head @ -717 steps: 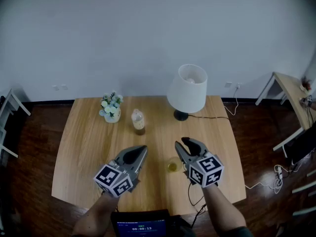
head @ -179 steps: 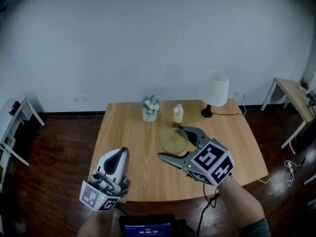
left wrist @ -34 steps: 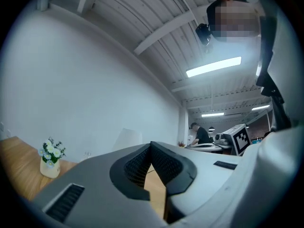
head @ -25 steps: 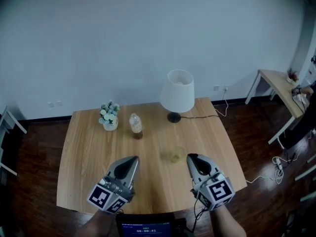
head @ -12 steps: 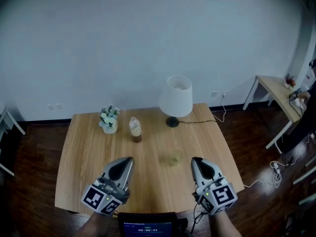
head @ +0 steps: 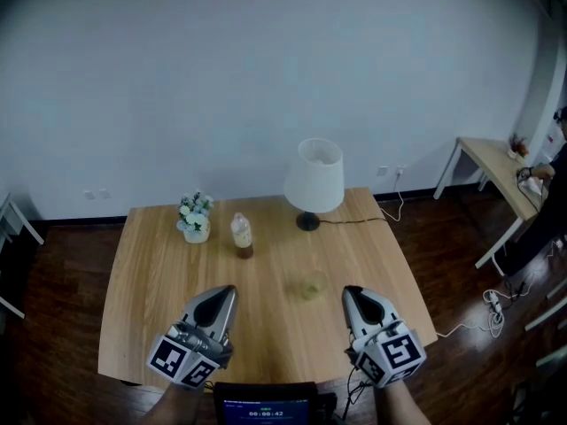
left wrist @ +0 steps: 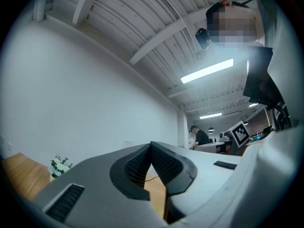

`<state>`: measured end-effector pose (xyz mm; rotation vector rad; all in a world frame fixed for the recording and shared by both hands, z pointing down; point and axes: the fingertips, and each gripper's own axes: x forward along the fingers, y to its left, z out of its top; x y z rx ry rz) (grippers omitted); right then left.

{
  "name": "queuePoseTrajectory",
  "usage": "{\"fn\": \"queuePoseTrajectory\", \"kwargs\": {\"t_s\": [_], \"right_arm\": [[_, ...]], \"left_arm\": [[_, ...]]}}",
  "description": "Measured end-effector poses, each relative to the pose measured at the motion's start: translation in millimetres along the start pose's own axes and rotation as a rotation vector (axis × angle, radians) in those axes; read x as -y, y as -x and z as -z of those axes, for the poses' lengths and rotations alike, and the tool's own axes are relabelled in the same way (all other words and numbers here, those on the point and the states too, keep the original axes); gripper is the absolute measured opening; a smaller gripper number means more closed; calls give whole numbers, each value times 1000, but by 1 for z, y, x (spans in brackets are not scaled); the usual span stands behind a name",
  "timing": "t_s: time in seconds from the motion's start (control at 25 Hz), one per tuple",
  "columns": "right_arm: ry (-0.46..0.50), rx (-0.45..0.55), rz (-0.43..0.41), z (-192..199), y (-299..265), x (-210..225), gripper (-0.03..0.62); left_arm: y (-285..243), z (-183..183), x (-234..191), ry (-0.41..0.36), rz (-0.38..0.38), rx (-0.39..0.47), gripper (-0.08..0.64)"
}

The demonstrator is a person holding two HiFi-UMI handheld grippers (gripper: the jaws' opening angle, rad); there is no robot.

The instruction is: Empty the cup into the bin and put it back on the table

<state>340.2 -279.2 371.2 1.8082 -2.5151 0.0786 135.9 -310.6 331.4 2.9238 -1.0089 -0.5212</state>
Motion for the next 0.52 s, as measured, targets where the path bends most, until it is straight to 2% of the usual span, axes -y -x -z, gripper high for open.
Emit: {"fn": "queuePoseTrajectory", "kwargs": {"t_s": [0.52], "right_arm": [[29, 8, -7, -6, -11, 2, 2]], "left_arm": [[-8, 4, 0, -11, 37, -7, -8]]}}
